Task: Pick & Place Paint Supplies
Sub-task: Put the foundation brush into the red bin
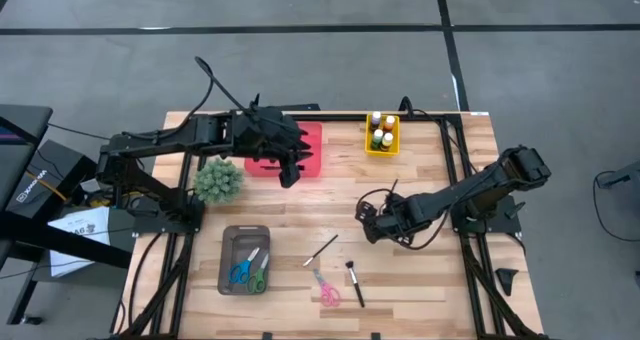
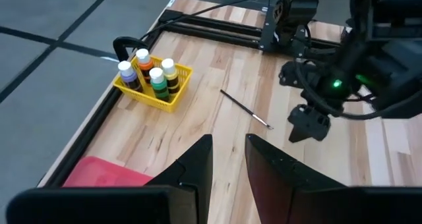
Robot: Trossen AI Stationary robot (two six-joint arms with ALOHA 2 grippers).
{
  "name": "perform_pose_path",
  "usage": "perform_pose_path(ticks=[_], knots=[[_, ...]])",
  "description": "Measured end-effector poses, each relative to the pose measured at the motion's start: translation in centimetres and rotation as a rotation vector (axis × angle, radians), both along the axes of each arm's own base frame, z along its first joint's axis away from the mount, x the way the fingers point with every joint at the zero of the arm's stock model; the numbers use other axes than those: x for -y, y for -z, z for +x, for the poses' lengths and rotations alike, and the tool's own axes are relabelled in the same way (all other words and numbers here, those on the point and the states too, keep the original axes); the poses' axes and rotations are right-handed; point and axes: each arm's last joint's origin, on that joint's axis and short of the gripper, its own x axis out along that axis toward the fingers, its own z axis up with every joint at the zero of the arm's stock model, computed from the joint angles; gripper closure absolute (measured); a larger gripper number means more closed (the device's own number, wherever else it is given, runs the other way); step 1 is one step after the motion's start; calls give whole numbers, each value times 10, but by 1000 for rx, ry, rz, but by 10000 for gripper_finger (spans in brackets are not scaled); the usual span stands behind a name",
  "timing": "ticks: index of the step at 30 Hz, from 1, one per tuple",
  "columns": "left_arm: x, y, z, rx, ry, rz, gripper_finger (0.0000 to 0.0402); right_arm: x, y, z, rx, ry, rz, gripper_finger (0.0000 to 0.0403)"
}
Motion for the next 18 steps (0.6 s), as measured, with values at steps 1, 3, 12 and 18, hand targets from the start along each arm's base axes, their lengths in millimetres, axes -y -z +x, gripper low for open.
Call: perform_pose_path(ticks=[1,3,12,18], knots=[[0,0,-1,1,0,0,317,-1,0,2,13,14,8,164],[0,-2,-1,16,2,5,317,-2,4,4,4,45,17,164],[-4,-12,-5,70,18,59,317,6,6,21,-21,82,18,164],[-10,-22,-16,105,-4,79,317,14,14,30,-57,108,25,164]])
